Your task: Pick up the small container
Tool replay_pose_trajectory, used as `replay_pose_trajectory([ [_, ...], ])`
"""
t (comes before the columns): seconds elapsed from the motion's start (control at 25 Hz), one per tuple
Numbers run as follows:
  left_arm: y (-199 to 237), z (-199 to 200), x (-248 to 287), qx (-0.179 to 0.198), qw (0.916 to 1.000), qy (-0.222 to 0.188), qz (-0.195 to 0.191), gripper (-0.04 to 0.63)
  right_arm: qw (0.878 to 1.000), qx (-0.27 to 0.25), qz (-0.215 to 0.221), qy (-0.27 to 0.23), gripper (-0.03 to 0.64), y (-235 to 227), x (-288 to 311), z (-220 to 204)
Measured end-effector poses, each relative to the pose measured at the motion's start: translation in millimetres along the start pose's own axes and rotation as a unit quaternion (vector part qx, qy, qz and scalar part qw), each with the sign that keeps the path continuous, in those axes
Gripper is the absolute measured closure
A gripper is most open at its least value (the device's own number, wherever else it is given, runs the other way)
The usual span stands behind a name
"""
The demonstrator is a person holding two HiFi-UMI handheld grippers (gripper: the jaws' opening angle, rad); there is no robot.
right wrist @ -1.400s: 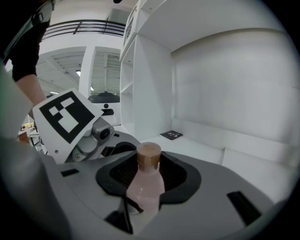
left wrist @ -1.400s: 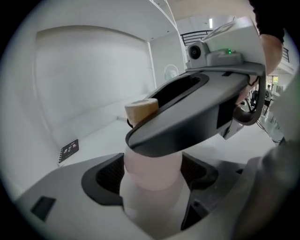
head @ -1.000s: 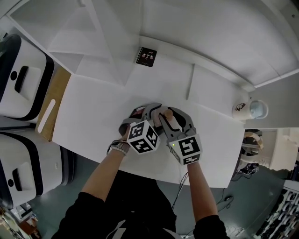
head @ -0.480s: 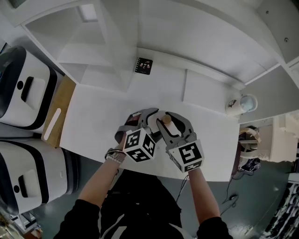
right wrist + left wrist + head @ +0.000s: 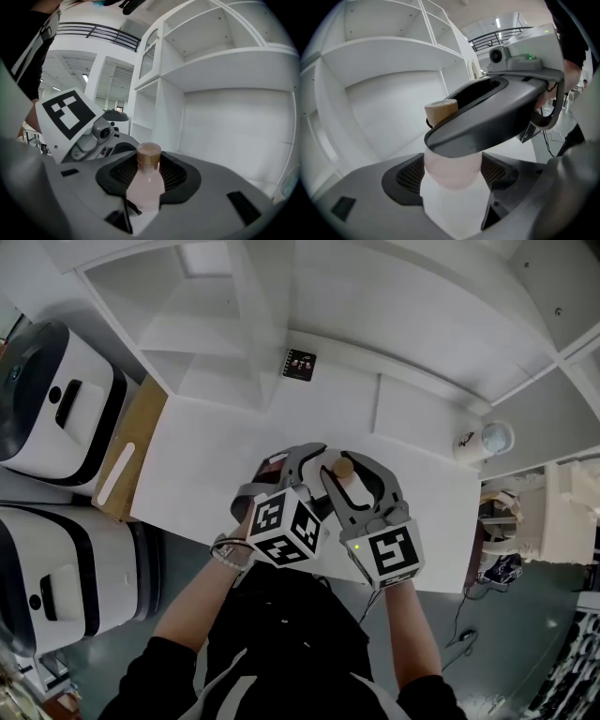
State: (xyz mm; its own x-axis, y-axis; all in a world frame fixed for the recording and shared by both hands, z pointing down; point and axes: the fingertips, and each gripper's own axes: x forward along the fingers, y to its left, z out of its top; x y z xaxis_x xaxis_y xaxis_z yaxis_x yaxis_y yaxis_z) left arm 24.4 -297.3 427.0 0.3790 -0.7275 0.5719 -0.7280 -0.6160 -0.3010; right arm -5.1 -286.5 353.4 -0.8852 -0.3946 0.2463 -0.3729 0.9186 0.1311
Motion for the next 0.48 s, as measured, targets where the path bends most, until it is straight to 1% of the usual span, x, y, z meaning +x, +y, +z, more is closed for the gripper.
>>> replay_pose_trajectory([
  [0.2,-4.2,15.3,-20.6,0.017,0.9998,-0.005,0.008,0.219,1.000,-0.010,-0.011,-0.016,0.471,9.0,-15.4,20.9],
  [0.48,-9.9,32.3,-44.1,0.021,0.9996,-0.015,0.013,0.219,0.999,-0.018,-0.012,-0.028,0.471,19.6,-32.0,43.6],
])
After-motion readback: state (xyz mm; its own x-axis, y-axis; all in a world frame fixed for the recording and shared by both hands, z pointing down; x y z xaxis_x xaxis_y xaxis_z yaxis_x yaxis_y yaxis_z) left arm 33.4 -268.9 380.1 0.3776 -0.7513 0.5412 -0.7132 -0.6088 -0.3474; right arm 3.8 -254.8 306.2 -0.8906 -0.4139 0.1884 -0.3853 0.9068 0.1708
